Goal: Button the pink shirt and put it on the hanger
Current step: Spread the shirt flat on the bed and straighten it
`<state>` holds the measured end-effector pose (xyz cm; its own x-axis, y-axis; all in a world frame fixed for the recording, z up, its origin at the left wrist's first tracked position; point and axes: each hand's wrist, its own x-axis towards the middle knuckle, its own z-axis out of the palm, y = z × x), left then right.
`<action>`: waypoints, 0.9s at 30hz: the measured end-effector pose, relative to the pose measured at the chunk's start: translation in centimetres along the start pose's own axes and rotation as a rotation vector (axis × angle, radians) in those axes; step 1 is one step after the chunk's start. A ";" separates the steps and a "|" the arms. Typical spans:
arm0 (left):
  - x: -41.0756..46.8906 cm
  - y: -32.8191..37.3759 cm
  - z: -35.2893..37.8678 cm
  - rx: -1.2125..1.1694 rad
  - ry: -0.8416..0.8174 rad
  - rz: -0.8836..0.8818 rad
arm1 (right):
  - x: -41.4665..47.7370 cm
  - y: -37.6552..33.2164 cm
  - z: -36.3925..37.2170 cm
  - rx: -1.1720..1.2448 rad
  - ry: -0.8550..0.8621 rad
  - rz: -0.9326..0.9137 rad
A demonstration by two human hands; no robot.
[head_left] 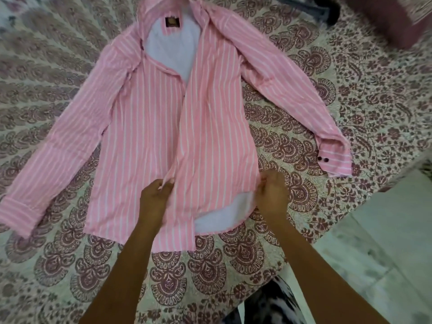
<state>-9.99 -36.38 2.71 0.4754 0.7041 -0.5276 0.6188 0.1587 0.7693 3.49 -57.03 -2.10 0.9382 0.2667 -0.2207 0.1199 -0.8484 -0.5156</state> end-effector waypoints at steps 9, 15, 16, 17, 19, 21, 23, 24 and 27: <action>-1.2 -0.2 -0.4 -0.030 -0.230 0.035 | 1.3 -0.2 1.2 -0.196 -0.223 0.065; -0.2 -4.5 -1.6 0.373 0.099 0.068 | 0.3 0.7 -1.5 0.082 0.390 0.234; -0.5 -4.8 -1.0 0.400 0.099 0.067 | -0.4 1.2 -1.7 0.085 0.414 0.262; -1.0 -5.1 -0.5 0.431 0.096 0.066 | -1.2 1.9 -1.7 0.059 0.425 0.262; -1.7 -5.9 0.5 0.514 0.093 0.092 | -2.6 3.3 -1.7 -0.032 0.406 0.226; -2.3 -6.9 0.8 0.550 0.082 0.080 | -3.9 4.9 -1.5 -0.154 0.311 0.189; -2.4 -8.0 0.2 0.501 0.048 0.018 | -4.7 6.3 -1.3 -0.269 0.179 0.202; -2.5 -8.5 -0.2 0.474 0.020 0.007 | -4.9 6.8 -1.3 -0.319 0.123 0.211; -2.8 -8.8 -0.8 0.465 -0.051 0.008 | -5.1 7.5 -1.4 -0.406 0.049 0.215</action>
<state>-17.32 -39.19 -2.28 0.5039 0.6672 -0.5485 0.8242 -0.1814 0.5365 0.09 -65.38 -3.63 0.9687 0.0511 -0.2427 0.0289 -0.9952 -0.0940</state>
